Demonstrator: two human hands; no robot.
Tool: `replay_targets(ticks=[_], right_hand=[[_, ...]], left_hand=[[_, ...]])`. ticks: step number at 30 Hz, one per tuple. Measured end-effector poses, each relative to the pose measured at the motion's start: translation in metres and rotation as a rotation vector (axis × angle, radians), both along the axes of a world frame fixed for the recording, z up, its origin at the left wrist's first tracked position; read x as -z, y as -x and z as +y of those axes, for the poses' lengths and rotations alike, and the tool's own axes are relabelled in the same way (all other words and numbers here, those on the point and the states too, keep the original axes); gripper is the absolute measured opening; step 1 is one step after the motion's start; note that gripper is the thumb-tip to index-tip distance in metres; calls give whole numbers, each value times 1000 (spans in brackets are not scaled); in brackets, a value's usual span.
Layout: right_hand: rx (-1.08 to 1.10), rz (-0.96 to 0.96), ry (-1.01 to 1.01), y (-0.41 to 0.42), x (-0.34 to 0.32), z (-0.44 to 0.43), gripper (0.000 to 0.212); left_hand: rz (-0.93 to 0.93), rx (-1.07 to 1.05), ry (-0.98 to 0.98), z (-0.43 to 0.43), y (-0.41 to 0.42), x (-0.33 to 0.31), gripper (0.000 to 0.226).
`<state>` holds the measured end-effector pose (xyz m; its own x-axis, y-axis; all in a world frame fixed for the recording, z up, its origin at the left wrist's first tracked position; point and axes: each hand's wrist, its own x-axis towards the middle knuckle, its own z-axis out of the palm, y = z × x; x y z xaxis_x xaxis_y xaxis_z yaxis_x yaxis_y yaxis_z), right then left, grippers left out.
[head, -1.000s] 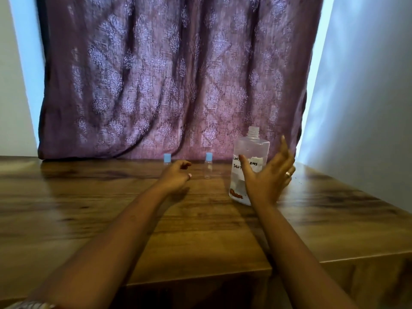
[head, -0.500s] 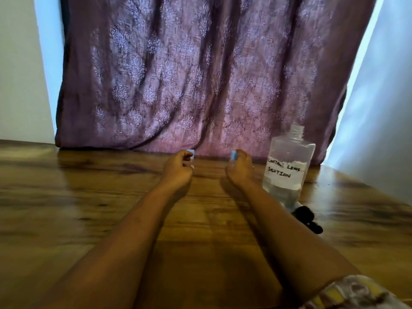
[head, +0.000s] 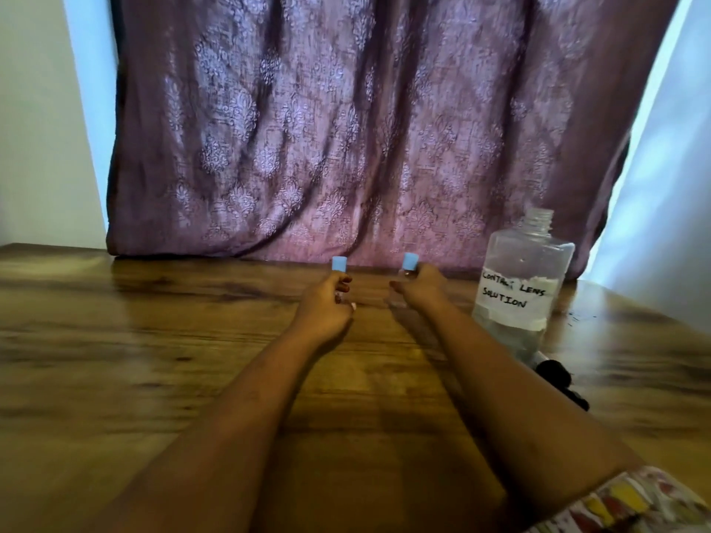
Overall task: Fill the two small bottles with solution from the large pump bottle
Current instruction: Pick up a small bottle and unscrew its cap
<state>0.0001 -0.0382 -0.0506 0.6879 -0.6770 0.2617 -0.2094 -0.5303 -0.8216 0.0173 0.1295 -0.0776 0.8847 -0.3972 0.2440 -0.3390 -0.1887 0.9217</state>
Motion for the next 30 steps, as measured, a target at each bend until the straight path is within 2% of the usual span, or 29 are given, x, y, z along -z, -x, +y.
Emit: replay_targets(ticks=[4, 7, 10, 12, 16, 22, 26, 30], right_hand=[[-216, -63, 31, 35, -8, 17, 49], [-346, -110, 4, 62, -7, 27, 42], [-356, -167, -39, 87, -5, 36, 30], [-387, -224, -167, 98, 2, 40, 22], [-481, -254, -347, 115, 10, 46, 28], [-506, -272, -323, 125, 11, 47, 38], [-480, -358, -263, 130, 8, 47, 26], [-475, -384, -194, 129, 9, 49, 22]], left_hand=[[133, 104, 41, -2, 6, 1, 59], [189, 203, 96, -8, 16, 5, 65], [192, 303, 139, -12, 27, 5, 55], [180, 344, 159, -14, 35, 5, 47], [128, 328, 127, -17, 54, 5, 41], [55, 332, 46, -10, 60, 6, 34], [-71, 343, -37, -3, 67, 6, 43], [-74, 319, -75, -1, 60, 9, 41]])
